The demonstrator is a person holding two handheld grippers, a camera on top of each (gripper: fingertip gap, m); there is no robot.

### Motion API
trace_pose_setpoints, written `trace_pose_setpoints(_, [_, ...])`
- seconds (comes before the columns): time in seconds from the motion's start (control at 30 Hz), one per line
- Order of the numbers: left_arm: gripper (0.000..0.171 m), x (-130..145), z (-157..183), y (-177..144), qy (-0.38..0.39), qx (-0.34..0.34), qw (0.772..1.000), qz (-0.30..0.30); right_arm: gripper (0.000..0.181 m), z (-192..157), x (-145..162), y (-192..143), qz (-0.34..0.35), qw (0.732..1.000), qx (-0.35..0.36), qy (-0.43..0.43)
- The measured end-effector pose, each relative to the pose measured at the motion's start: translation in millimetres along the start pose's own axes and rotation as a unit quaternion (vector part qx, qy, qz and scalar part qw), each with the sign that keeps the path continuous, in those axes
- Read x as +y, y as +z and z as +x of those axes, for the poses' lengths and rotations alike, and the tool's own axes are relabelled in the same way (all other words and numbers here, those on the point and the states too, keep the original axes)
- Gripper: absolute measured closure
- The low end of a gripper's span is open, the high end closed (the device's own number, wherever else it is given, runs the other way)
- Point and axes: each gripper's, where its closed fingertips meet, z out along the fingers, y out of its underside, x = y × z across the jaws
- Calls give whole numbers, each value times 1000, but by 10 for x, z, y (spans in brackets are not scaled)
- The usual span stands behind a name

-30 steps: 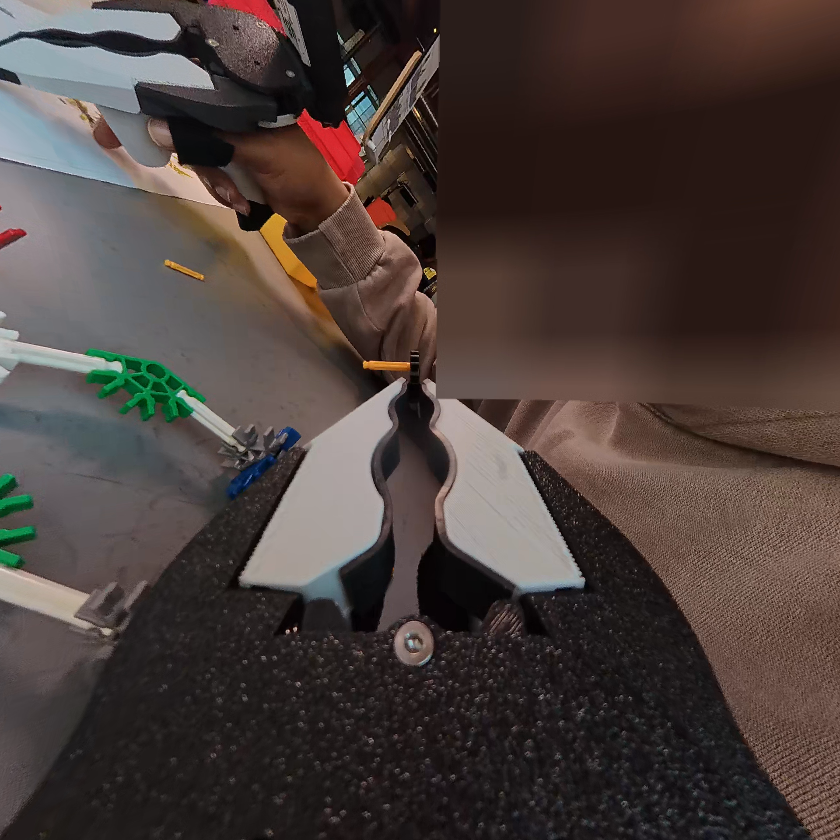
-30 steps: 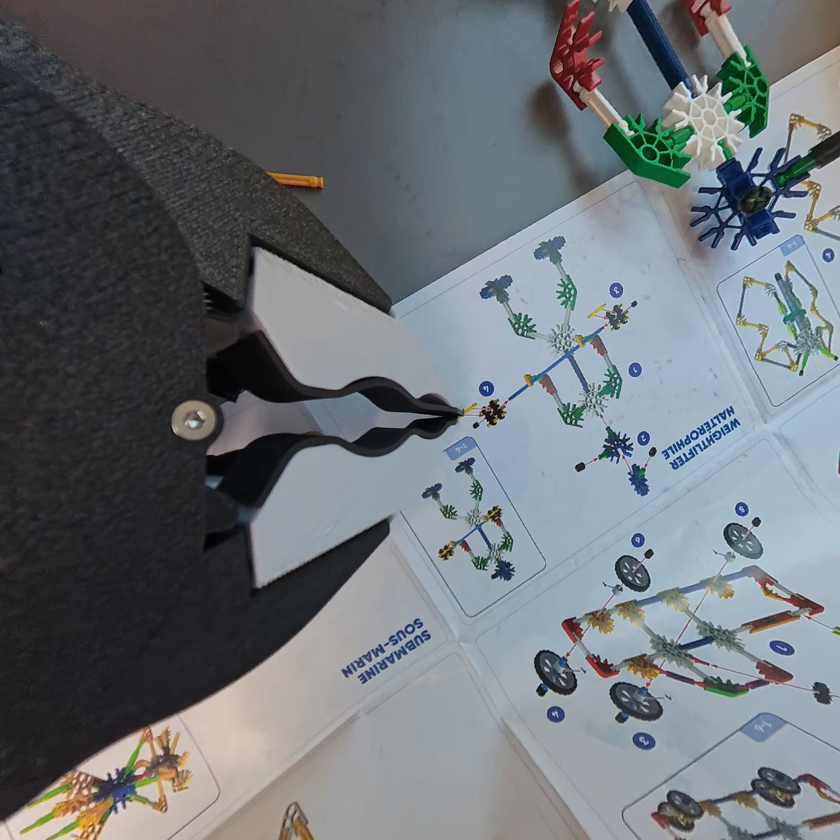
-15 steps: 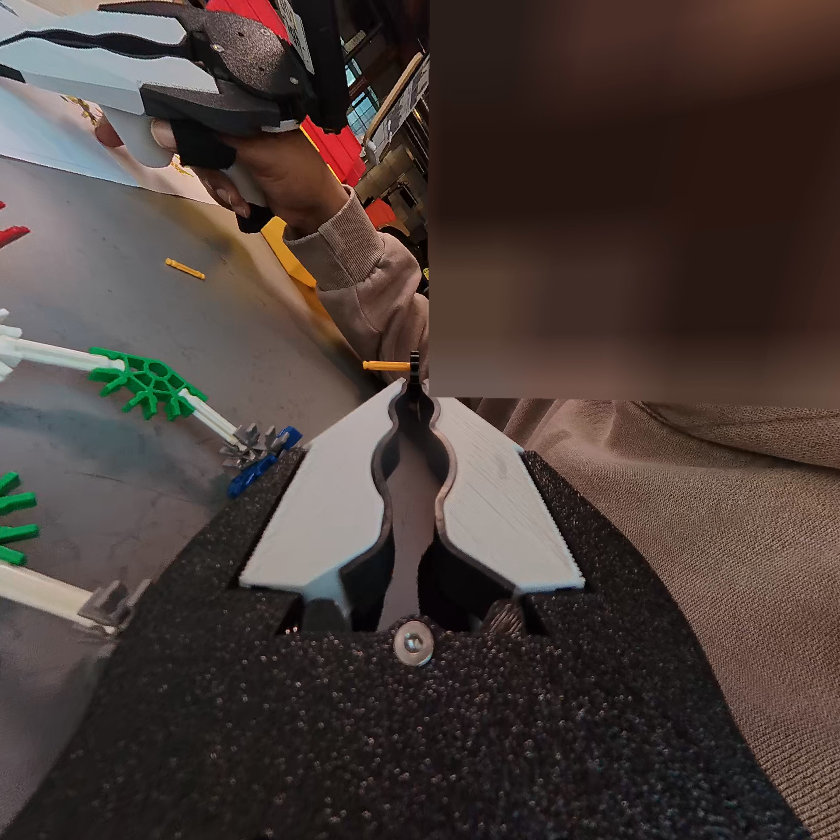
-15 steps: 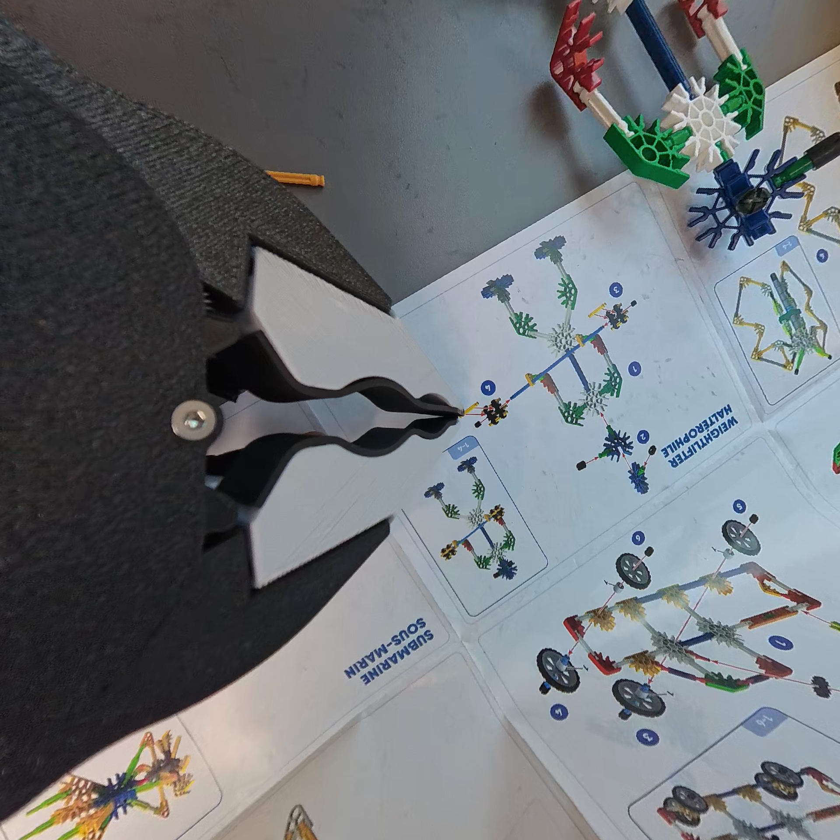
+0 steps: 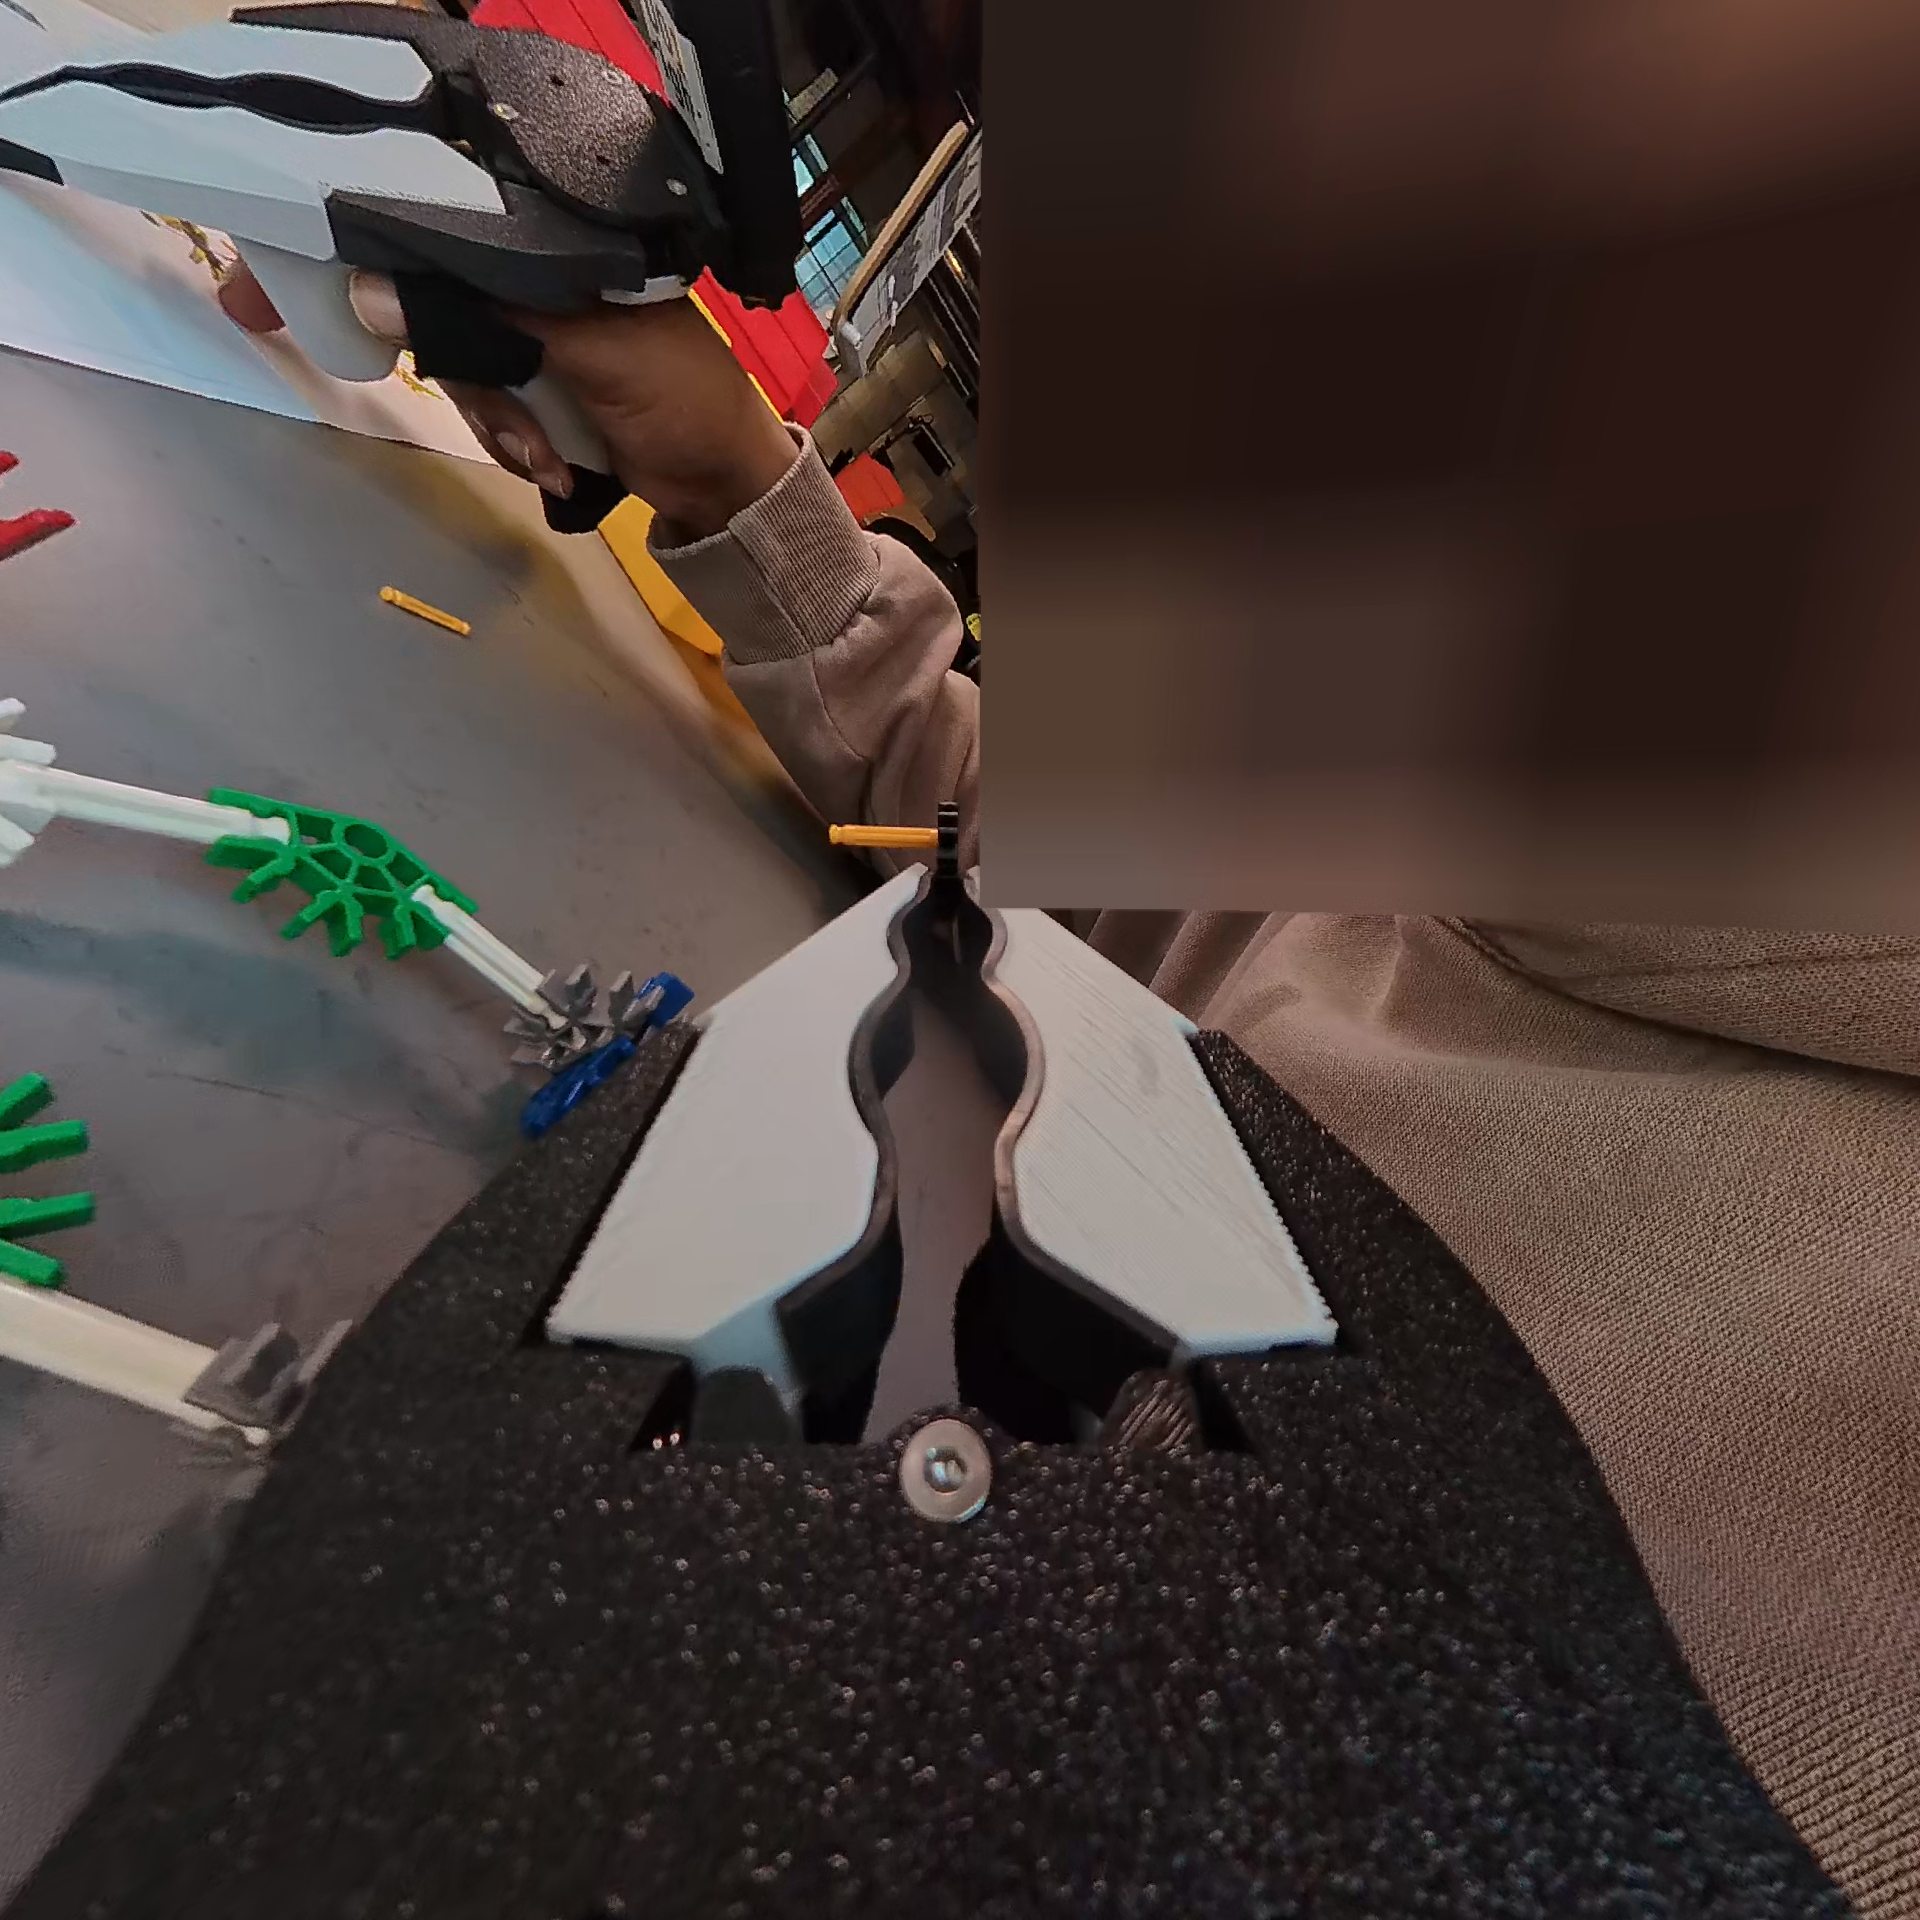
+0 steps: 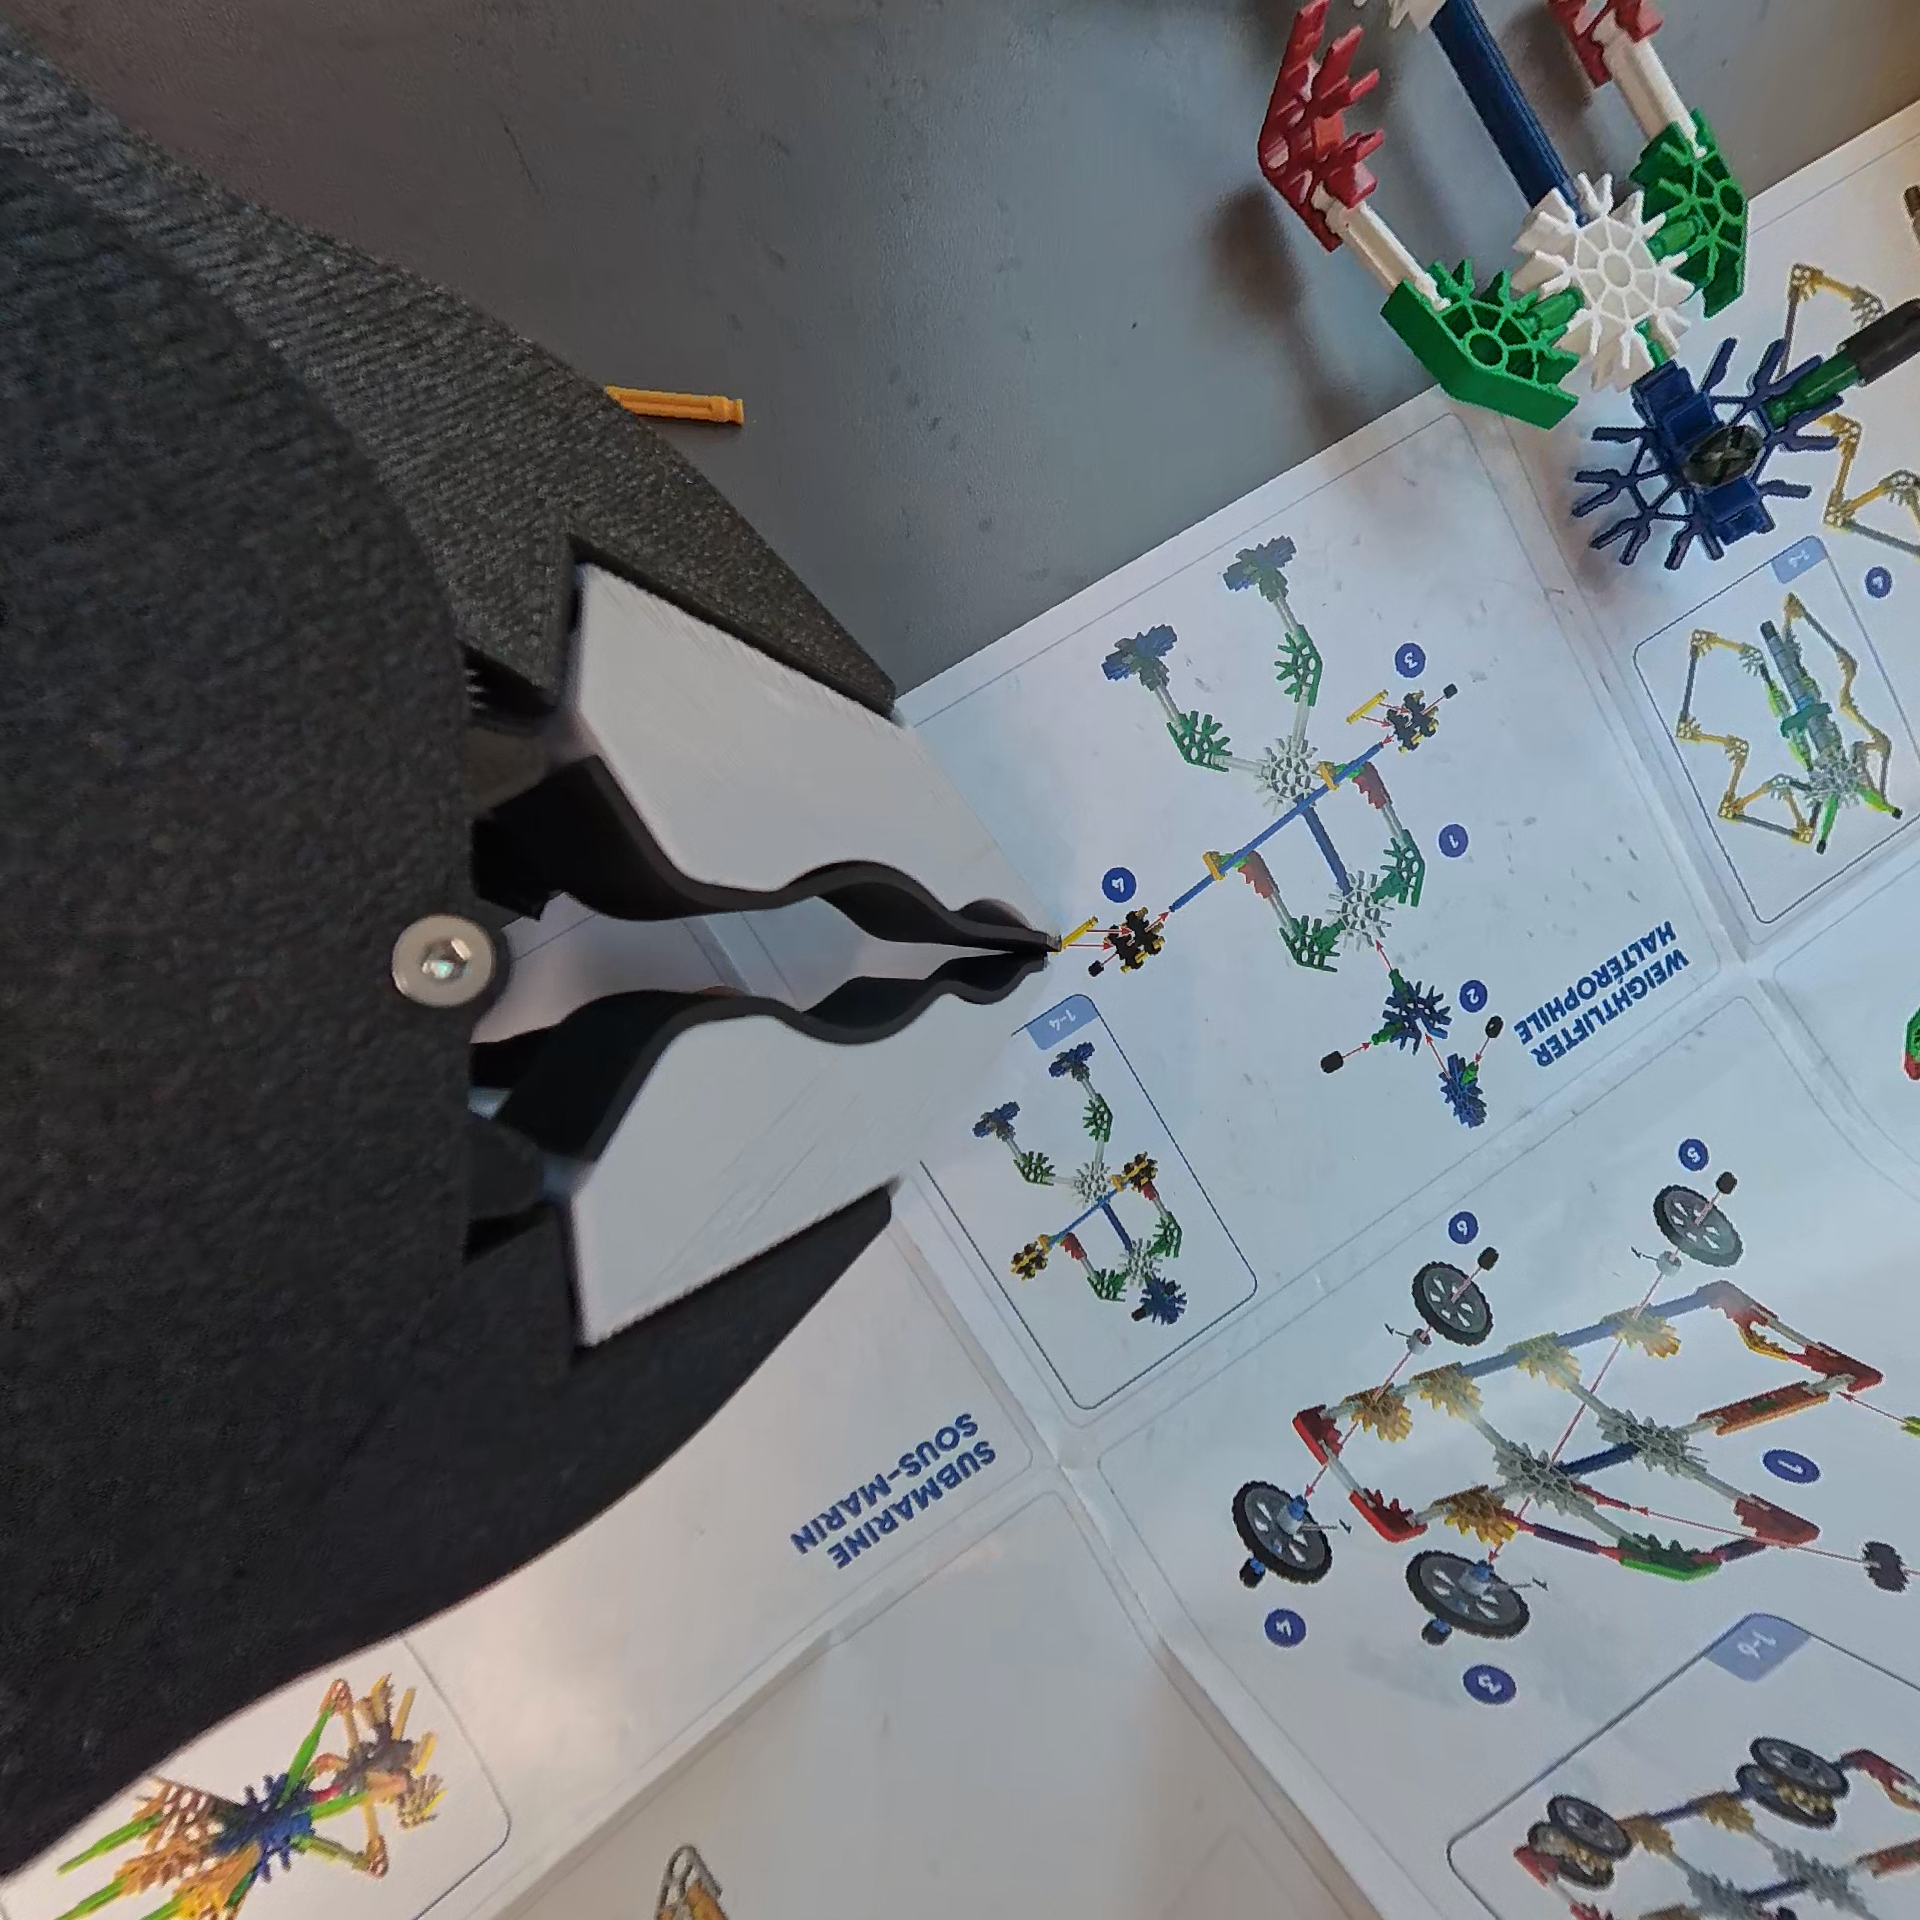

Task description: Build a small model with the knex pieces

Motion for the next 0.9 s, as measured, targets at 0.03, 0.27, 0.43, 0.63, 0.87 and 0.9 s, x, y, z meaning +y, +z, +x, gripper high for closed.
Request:
trace_pose_setpoints(0.03, [170, -1, 0, -1, 0, 0, 1000, 0, 181, 0, 0, 0, 0, 1000, 0, 0])
trace_pose_setpoints(0.27, [170, -1, -2, -2, -1, 0, 1000, 0, 181, 0, 3, -1, 0, 1000, -2, 3])
trace_pose_setpoints(0.43, [170, 1, -3, -2, -2, 0, 1000, 0, 181, 0, 6, -2, 0, 1000, -1, 4])
trace_pose_setpoints(0.63, [171, -8, -31, -4, 3, -13, 1000, 2, 181, -9, 17, -6, -7, 1000, -4, 8])
trace_pose_setpoints(0.87, [170, 10, -82, 28, 37, -57, 998, -6, 175, -416, -523, -603, 94, 995, -26, -33])
trace_pose_setpoints(0.9, [170, 11, -95, 33, 37, -62, 997, -7, 175, -596, -670, -758, 126, 990, -51, -34])
